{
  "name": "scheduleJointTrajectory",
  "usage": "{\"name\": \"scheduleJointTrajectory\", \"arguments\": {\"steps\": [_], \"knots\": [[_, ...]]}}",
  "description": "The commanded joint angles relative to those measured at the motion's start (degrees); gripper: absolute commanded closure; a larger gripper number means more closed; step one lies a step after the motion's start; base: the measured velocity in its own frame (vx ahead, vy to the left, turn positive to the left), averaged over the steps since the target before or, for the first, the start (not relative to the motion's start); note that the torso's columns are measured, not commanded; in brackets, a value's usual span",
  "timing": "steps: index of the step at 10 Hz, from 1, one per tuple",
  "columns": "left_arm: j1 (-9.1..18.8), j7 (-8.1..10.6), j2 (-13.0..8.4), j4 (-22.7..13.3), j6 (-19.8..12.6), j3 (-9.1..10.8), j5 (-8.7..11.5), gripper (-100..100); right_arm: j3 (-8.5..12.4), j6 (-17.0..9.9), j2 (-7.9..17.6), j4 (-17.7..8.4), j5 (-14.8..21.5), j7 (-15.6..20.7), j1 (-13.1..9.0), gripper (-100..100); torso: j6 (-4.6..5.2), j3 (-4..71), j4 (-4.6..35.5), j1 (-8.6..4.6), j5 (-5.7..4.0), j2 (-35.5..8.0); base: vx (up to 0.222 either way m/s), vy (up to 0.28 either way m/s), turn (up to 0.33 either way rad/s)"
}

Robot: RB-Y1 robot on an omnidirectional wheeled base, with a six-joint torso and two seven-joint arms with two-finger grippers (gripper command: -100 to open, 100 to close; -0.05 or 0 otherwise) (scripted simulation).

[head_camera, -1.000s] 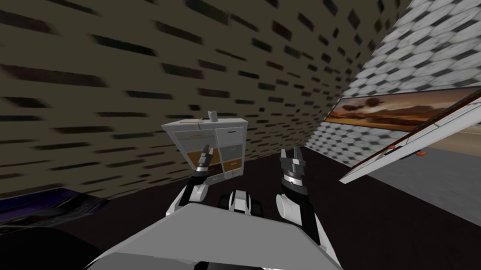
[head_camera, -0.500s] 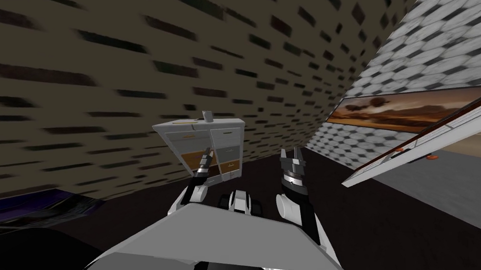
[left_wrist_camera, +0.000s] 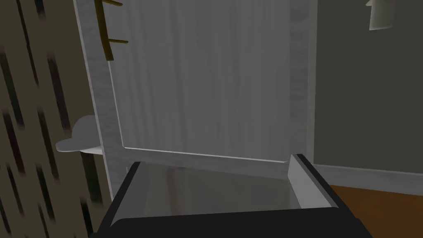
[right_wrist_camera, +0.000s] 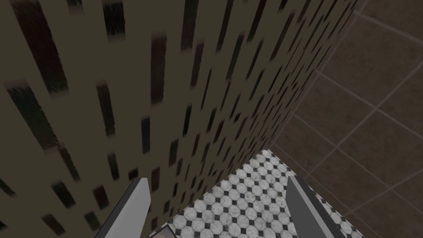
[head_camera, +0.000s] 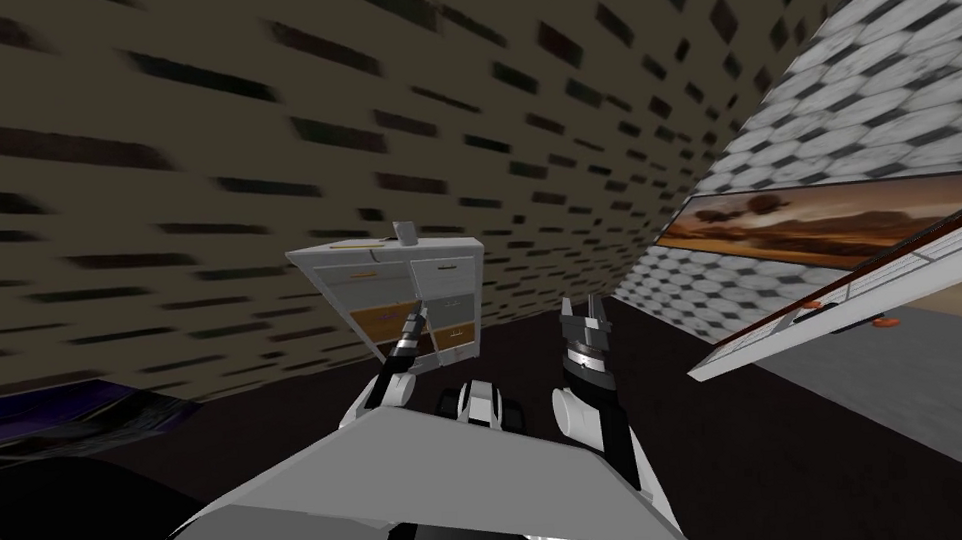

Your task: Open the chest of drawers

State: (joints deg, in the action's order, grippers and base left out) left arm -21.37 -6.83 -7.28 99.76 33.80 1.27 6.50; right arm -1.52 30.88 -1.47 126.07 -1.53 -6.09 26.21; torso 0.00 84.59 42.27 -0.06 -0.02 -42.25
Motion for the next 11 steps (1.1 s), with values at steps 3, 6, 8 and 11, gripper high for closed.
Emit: {"name": "scheduleJointTrajectory", "arguments": {"steps": [3, 6, 8, 11], "knots": [[2.0, 0.45, -0.2, -7.3, -0.3, 1.19, 0.3, -100, 0.0, 0.0, 0.0, 0.0, 0.0, 0.0, 0.0, 0, -0.01, 0.0, 0.0, 0.08, 0.03, -0.1, 0.067, -0.088, 0.021], [3.0, 0.7, 0.6, -11.7, -0.5, 1.83, 0.5, -100, 0.0, 0.0, 0.0, 0.0, 0.0, 0.0, 0.0, 0, 0.0, 0.0, 0.0, 0.06, 0.02, 0.0, 0.073, -0.092, 0.018], [3.6, 0.84, 1.9, -14.3, -0.6, 2.2, 0.6, -100, 0.0, 0.0, 0.0, 0.0, 0.0, 0.0, 0.0, 0, 0.0, 0.0, 0.0, 0.08, 0.03, 0.0, 0.067, -0.08, 0.02], [4.2, 0.99, 5.3, -17.1, -0.8, 2.6, 0.6, -100, 0.0, 0.0, 0.0, 0.0, 0.0, 0.0, 0.0, 0, 0.0, 0.0, 0.0, 0.05, 0.02, -0.1, 0.048, -0.068, 0.014]]}}
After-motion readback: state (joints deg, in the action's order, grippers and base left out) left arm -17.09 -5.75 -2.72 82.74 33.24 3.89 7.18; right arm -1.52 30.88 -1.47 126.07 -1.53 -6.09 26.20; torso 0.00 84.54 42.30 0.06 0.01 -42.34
